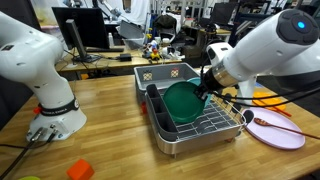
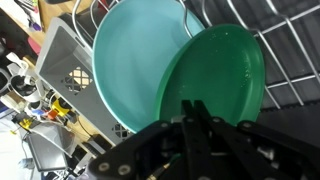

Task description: Take the green plate out of the dish rack

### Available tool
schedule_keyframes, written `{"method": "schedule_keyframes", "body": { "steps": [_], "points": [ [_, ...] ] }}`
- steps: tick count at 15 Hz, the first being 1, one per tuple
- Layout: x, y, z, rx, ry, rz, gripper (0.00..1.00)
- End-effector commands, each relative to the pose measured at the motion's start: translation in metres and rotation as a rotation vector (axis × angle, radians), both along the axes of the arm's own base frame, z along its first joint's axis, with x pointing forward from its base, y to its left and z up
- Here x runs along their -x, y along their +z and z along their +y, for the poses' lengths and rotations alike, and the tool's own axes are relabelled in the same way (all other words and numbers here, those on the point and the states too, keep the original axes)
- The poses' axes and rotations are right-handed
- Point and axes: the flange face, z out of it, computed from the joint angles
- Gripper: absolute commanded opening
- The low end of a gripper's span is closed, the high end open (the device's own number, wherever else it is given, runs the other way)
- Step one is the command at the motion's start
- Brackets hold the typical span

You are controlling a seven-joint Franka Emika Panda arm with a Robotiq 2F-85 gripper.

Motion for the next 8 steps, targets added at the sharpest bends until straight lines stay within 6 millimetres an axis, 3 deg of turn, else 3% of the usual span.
{"method": "schedule_keyframes", "body": {
  "steps": [1, 8],
  "points": [
    [-0.003, 0.004, -0.001, -0.006, -0.009, -0.025, 0.00],
    [-0.004, 0.023, -0.008, -0.053, -0.041, -0.041, 0.00]
  ]
}}
